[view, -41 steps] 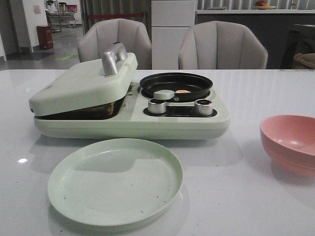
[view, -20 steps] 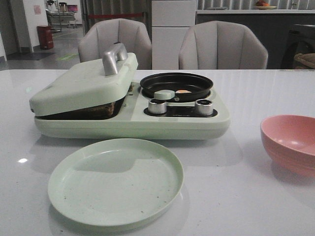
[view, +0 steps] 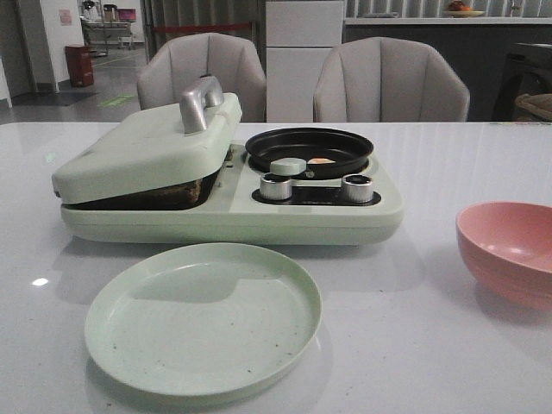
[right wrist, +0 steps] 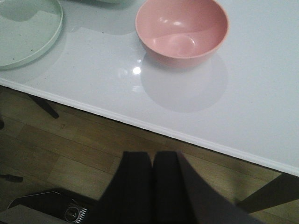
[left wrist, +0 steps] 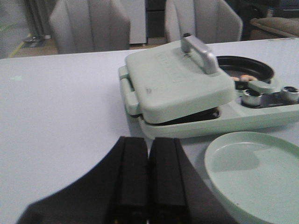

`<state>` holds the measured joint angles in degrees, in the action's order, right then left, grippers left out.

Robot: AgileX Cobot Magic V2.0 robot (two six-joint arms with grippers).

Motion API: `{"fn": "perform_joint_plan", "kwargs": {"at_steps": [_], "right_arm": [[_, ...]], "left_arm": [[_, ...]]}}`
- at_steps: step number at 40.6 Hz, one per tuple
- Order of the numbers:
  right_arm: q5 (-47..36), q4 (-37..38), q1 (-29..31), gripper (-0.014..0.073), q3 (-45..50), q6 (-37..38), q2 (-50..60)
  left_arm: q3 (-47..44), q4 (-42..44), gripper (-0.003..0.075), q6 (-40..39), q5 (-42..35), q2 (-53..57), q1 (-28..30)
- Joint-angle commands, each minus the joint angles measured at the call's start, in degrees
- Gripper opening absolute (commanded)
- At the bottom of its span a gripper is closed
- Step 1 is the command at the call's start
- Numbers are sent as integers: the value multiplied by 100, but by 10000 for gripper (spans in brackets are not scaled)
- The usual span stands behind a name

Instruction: Make breakfast with bread and shrimp

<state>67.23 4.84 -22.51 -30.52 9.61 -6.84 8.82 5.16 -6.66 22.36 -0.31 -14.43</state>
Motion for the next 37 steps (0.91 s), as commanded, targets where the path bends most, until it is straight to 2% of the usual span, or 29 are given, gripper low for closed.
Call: {"fn": "perform_joint_plan", "kwargs": {"at_steps": [1,9,17,19,28,37], "right_arm": [[-368,84,-7,34,-127,-61,-95],[-368,84,-7,34,-127,-61,-95],[-369,79,-7,34,-127,-61,-95],[-369,85,-7,34,-127,-61,-95],[-369,80,-7,34,-127,-61,-95],[-369,80,-7,34,-127,-61,-95]], "left_arm": [[-138,-89,101,-43,-574,174,341],[-501,-140,101,-43,-778,165,541],[-1080,-180,102,171,-1987,165,379],[-1056,-199,102,220,-1891,165,333],[-1066,-516,102,1061,-2379,165,333],[-1066,-690,102,1049,-2408,165,566]]}}
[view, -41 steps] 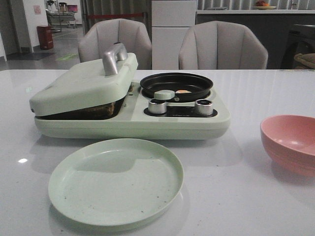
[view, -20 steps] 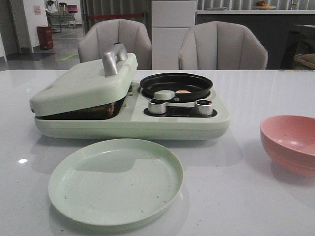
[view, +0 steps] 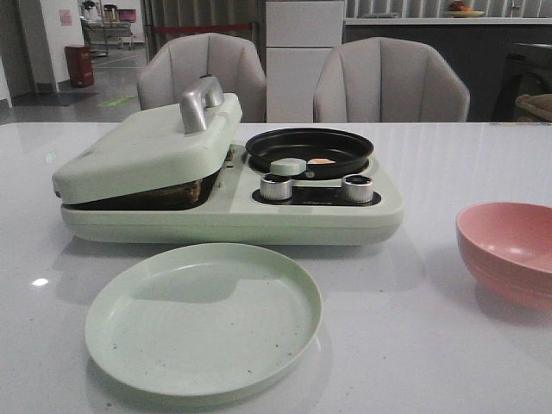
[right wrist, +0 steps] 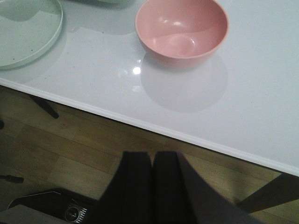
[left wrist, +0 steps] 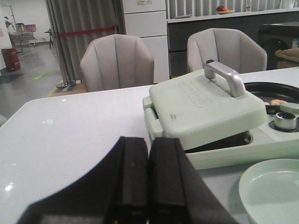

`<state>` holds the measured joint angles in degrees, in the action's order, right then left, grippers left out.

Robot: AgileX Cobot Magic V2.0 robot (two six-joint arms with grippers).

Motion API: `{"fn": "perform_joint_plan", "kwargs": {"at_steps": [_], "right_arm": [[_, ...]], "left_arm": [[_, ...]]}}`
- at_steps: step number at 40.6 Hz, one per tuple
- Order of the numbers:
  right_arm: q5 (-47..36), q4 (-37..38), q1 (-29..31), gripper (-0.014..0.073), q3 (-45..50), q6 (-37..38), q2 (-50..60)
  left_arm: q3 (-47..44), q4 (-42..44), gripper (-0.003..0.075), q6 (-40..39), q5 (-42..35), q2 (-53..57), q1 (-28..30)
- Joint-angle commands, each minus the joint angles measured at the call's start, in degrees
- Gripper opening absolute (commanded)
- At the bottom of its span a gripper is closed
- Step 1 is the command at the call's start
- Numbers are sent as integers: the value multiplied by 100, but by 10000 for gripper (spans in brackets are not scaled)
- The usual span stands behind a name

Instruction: Make breakfast with bread and shrimp

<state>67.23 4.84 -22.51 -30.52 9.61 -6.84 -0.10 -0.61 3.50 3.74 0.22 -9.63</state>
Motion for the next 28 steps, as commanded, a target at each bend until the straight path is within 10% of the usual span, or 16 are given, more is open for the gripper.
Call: {"fn": "perform_joint_plan", "kwargs": {"at_steps": [1,28], "right_arm": [[-369,80,-7,34,-127,-61,-95],[-369,80,-7,34,-127,-61,-95]], "left_arm": [[-174,-113,102,34,-546,112,126],[-174,-237,102,-308,-486,112,158]]}}
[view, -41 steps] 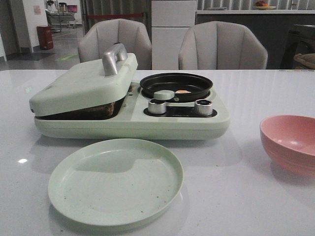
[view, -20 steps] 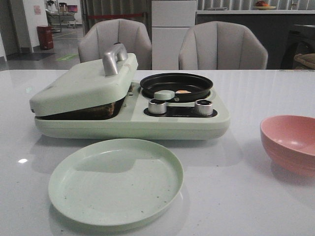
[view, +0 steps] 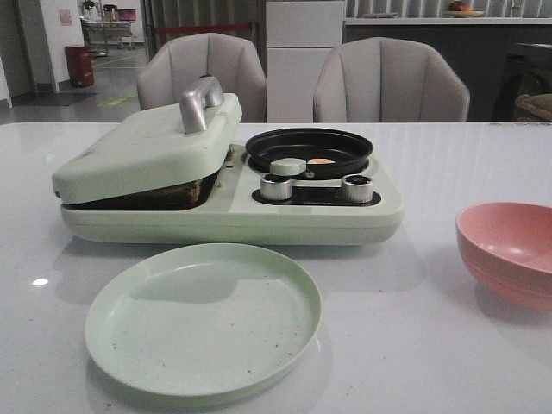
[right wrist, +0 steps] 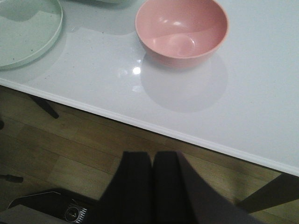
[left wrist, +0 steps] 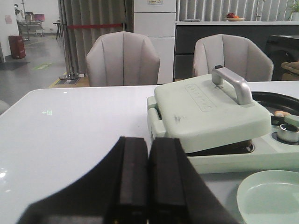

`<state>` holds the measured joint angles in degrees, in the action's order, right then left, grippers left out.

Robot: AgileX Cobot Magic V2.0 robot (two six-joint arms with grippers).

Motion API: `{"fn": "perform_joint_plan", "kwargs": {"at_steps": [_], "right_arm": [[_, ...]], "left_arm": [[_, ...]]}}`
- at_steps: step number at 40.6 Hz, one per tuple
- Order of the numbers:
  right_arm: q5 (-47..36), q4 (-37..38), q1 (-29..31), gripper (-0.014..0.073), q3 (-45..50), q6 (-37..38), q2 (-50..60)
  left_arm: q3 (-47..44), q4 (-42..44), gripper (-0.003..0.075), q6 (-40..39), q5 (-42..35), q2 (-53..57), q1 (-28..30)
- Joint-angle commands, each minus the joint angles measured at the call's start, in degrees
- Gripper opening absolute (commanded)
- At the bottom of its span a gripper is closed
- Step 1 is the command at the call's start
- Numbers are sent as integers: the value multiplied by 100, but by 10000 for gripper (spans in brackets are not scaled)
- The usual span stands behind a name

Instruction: Make breakfast with bread and shrimp

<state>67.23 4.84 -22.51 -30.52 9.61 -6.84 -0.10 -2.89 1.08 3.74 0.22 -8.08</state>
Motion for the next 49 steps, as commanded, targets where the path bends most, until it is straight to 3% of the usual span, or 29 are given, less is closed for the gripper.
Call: {"fn": "perform_joint_plan", "kwargs": {"at_steps": [1,10,49], "right_arm": [[-369,80,-7,34,-127,-61,-95],[-369,80,-7,34,-127,-61,-95],[-369,167,128,34,-81,-64,76]], "left_arm": [[-174,-9,101,-66,-486,112,2],[-174,-9,101,-66,-486,112,241],[-174,-9,101,-66,-486,112,241]]}}
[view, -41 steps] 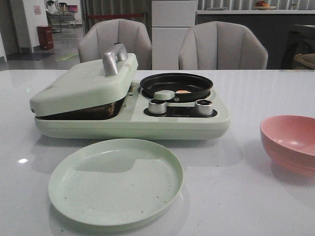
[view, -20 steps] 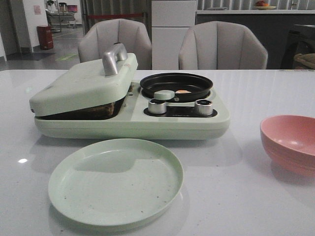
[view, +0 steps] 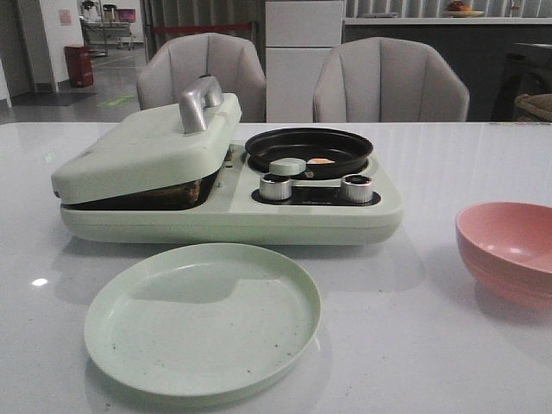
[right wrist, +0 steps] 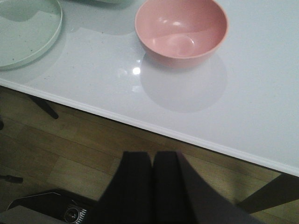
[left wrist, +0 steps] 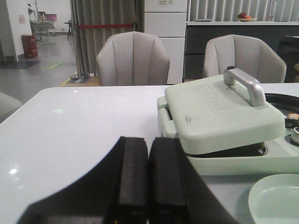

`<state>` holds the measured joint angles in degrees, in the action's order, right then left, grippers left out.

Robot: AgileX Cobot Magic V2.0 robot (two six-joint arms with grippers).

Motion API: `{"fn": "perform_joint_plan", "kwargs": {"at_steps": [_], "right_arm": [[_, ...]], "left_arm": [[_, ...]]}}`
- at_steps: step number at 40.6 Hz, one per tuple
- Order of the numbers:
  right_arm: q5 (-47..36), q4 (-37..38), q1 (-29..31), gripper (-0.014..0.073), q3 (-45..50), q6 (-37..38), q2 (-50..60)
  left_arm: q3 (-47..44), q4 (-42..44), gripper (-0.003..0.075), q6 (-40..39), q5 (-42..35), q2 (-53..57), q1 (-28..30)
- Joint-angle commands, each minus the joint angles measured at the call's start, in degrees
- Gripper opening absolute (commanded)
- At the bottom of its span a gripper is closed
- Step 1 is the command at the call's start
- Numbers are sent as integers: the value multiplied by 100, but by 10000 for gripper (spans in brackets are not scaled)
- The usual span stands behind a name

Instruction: Make breakfast with bread and shrimp

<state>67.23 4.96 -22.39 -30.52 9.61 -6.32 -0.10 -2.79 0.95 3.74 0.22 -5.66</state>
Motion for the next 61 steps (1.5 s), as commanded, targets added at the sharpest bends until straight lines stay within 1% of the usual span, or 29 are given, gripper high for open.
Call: {"fn": "perform_joint_plan", "kwargs": {"at_steps": [1,4,11,18,20,25,28,32,35,37,42,49,61], "right_arm": [[-382,155,189,34,-59,-64,102],[-556,178,432,34,70,-78,325],[-571,269,1012,34,61,-85,684],[-836,297,1328,34,-27,-123,727],[-1256,288,1450,34,-35,-123,758],[-2882,288,1658,34,211,-123,798],[-3977,288,1731,34,560,-123,798],[-5141,288,1752,34,1213,-123,803],[-5854,288,1768,34,1688,-123,803],[-6170,288,1839,34,2005,-123,803],[-6657,288,1967,34,2666,-123,810],[-7208,288,2050,34,3126,-123,810],[-7098,293,2141,34,3114,-123,810]], "left_arm": [[-174,-19,101,-53,-486,112,-1],[-174,-19,101,-53,-486,112,-1],[-174,-19,101,-53,-486,102,-1],[-174,-19,101,-53,-486,102,-1],[-174,-19,101,-53,-486,102,-1],[-174,-19,101,-53,-486,102,-1],[-174,-19,101,-53,-486,102,-1],[-174,-19,101,-53,-486,102,-1],[-174,-19,101,-53,-486,102,-1],[-174,-19,101,-53,-486,102,-1],[-174,-19,101,-53,-486,102,-1],[-174,-19,101,-53,-486,102,-1],[-174,-19,101,-53,-486,102,-1]]}}
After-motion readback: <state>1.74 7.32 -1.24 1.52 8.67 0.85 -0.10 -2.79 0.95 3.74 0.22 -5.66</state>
